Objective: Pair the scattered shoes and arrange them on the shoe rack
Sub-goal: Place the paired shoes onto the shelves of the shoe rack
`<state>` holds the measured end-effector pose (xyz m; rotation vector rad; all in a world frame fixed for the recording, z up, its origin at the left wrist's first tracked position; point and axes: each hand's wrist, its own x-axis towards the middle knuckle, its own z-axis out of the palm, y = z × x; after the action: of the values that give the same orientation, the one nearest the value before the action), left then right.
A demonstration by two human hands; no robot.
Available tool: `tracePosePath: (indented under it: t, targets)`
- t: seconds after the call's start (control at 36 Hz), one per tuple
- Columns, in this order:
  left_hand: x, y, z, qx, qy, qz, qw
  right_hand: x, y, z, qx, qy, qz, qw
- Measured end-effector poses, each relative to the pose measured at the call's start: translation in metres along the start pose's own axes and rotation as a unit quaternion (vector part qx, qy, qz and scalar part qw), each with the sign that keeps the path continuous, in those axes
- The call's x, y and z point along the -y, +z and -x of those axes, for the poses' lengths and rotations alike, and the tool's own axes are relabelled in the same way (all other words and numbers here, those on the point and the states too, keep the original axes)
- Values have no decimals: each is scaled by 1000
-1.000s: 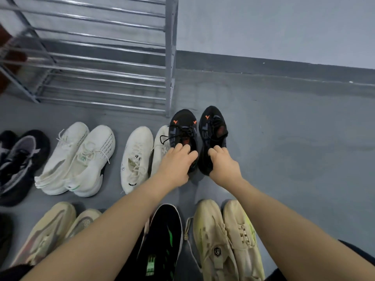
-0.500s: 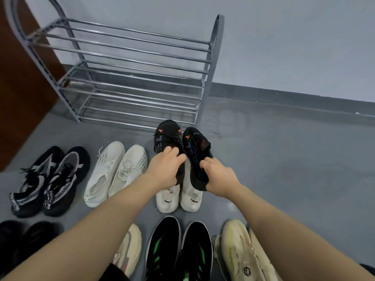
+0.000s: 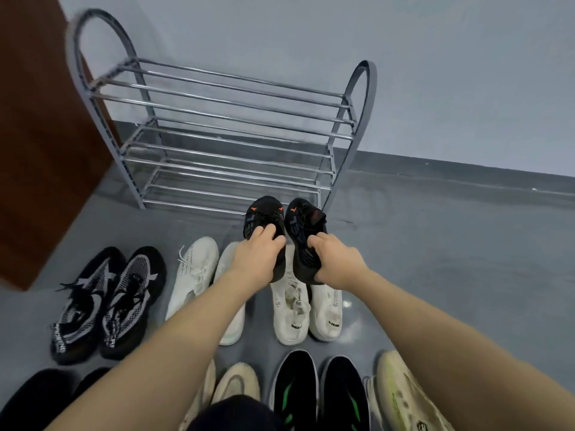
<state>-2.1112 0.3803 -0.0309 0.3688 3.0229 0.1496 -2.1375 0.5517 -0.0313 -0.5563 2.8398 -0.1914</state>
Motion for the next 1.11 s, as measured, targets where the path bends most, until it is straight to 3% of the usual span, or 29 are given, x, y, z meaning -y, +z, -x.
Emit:
tracePosePath:
  t: [0.31, 0.72, 1.11]
  targets:
    - [5, -4, -18, -4, -25, -37, 999, 5, 5, -24, -19, -37, 0, 999]
    - [15, 72, -127, 10, -137, -33, 990, -66, 51, -131, -55, -104, 42, 992]
    - [14, 113, -223, -43, -155, 39, 986, -104, 81, -213, -130, -72, -64, 987]
